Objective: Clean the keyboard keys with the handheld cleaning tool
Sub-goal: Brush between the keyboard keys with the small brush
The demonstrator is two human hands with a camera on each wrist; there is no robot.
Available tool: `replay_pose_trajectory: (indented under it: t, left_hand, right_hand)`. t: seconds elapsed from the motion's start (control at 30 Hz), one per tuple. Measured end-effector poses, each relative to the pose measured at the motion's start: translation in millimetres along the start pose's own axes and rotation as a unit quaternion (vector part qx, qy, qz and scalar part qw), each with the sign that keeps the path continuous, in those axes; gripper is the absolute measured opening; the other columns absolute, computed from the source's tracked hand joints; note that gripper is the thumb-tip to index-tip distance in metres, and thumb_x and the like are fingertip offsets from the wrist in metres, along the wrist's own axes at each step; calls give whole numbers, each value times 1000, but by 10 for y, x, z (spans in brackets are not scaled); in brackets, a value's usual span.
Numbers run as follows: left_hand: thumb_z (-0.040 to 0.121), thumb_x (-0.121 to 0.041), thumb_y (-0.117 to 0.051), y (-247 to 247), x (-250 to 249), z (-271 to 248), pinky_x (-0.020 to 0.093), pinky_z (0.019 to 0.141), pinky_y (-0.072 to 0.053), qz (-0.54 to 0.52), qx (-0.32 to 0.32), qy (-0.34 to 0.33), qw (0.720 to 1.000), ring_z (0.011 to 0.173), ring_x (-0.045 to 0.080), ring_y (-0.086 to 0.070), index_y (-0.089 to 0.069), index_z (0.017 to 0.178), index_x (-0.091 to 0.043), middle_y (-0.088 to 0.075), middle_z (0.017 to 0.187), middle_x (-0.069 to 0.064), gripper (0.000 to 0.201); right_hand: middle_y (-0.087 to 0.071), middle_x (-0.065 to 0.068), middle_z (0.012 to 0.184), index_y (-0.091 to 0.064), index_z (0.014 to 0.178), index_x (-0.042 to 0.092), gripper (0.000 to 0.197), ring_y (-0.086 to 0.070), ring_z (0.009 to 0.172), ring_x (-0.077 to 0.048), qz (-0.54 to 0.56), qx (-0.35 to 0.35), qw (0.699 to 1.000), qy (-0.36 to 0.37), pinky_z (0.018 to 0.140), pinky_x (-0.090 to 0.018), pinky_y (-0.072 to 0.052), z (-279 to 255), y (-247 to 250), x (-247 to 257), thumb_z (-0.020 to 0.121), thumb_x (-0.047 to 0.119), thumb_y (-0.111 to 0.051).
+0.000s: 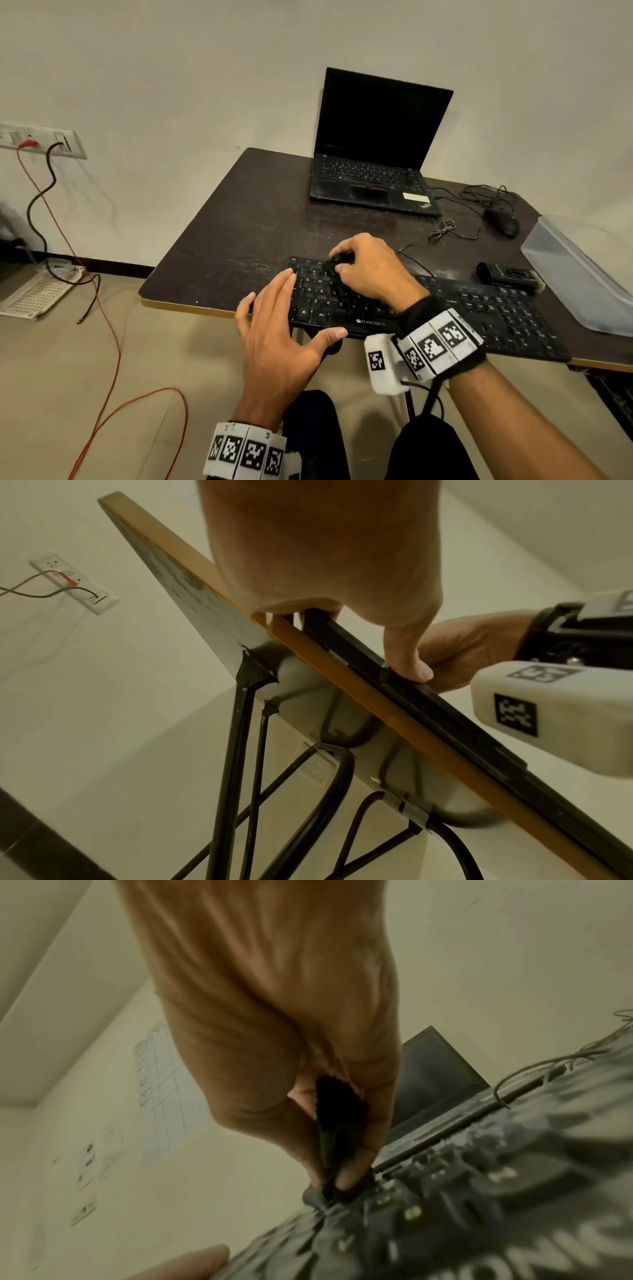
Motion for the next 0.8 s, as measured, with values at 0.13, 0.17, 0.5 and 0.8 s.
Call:
replay_pose_trajectory:
  t: [0.13, 0.17, 0.5, 0.8]
  left_hand:
    - [80, -88, -55, -7, -11, 5, 45, 128, -16, -3, 2, 0, 1000, 148, -14, -21, -51, 153, -16, -45, 160, -11, 102]
    - [80, -89, -54, -8, -7, 8, 46, 128, -16, -3, 2, 0, 1000, 148, -15, -20, -51, 153, -16, -44, 160, -12, 103]
    - [80, -93, -48, -20, 10, 6, 40, 128, -13, 2, 0, -7, 1000, 147, -16, -21, -53, 152, -14, -47, 159, -9, 107]
    - [79, -91, -51, -27, 22, 10, 46, 127, -18, 7, 1, 2, 1000, 147, -17, -19, -52, 152, -16, -44, 159, -12, 105]
  right_hand:
    - [-68, 9, 120, -78, 123, 31, 36, -64, 112, -14, 15, 57, 997, 54, 93, -28, -50, -42, -102, 120, 97, 10, -63]
    - [-66, 10, 118, -78, 121, 32, 36, -63, 110, -12, 12, 60, 996, 64, 92, -27, -49, -70, -109, 120, 97, 10, -64]
    - [-71, 12, 114, -82, 102, 37, 22, -66, 105, -12, 22, 5, 997, 67, 91, -31, -54, -338, 7, -205, 93, 18, -77]
    - [-68, 17, 98, -83, 94, 32, 12, -65, 96, -3, 84, -71, 991, 77, 90, -28, -53, -740, 48, -429, 86, 24, -86]
Point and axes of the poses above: each hand's wrist, its own z-axis towards the middle knuckle, its own y-axis out of the back of the hand, x = y × z, the point moved 8 cm from there along z, towards the middle knuckle
